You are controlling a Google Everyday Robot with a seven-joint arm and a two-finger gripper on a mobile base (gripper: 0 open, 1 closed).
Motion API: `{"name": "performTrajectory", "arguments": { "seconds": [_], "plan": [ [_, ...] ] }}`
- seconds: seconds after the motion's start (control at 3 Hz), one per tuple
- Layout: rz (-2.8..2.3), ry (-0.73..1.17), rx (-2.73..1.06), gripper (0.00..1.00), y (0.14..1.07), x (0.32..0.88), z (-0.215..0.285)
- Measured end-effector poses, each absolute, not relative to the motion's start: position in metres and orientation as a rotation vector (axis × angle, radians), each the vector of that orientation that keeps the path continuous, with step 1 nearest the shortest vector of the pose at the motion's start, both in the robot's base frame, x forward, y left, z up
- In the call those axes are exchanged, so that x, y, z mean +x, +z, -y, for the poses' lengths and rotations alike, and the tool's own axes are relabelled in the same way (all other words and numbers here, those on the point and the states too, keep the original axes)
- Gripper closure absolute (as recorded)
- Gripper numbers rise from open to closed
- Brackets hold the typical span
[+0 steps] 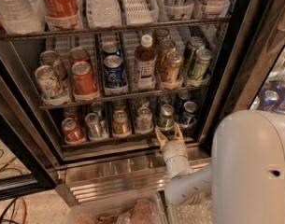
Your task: Pick green can from bottom shelf of fridge
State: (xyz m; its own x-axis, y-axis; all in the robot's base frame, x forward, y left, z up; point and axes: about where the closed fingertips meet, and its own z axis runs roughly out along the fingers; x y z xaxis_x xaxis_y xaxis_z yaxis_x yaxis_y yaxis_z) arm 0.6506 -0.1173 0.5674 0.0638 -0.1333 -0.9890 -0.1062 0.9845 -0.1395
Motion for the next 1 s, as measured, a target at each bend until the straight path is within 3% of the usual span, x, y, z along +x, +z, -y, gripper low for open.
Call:
{"name": "performTrajectory", "arguments": {
  "seconds": [1.0],
  "plan": [
    [-1.459, -0.034, -0.215, 0.51, 0.589, 0.65, 0.116]
  ]
}}
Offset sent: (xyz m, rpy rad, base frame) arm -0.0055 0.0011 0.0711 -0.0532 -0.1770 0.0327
